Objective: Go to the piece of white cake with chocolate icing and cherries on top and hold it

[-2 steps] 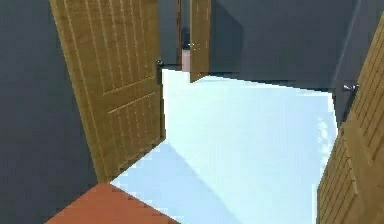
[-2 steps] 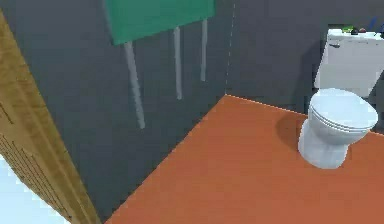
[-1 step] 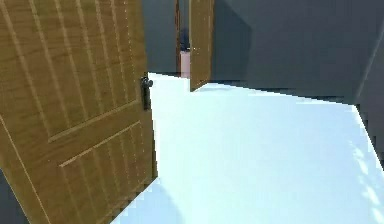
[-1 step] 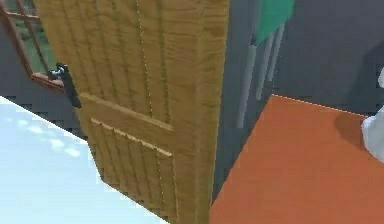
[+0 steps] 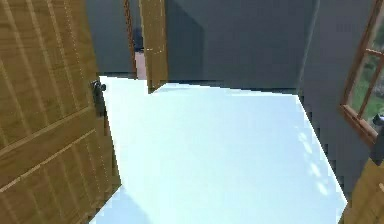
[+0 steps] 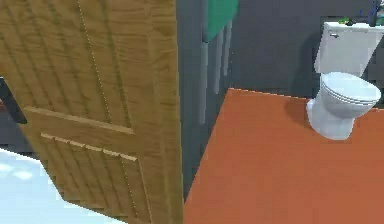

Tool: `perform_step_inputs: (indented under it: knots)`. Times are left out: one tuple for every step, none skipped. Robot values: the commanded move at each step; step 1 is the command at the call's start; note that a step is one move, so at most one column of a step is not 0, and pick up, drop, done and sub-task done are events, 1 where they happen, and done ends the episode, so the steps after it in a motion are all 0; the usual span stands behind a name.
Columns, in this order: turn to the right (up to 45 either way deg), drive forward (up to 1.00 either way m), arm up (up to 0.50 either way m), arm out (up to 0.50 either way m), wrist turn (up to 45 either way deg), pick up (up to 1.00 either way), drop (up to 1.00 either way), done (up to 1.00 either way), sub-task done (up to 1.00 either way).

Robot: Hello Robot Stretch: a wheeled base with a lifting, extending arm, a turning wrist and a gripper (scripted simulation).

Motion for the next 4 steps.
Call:
perform_step_inputs:
  knots:
    - [0.0,1.00,0.00,0.00,0.0,0.00,0.00,0.00,0.00]
    - [0.0,0.55,0.00,0.00,0.0,0.00,0.00,0.00,0.00]
    - [-33.0,0.00,0.00,0.00,0.0,0.00,0.00,0.00,0.00]
    - [0.0,1.00,0.00,0.00,0.0,0.00,0.00,0.00,0.00]
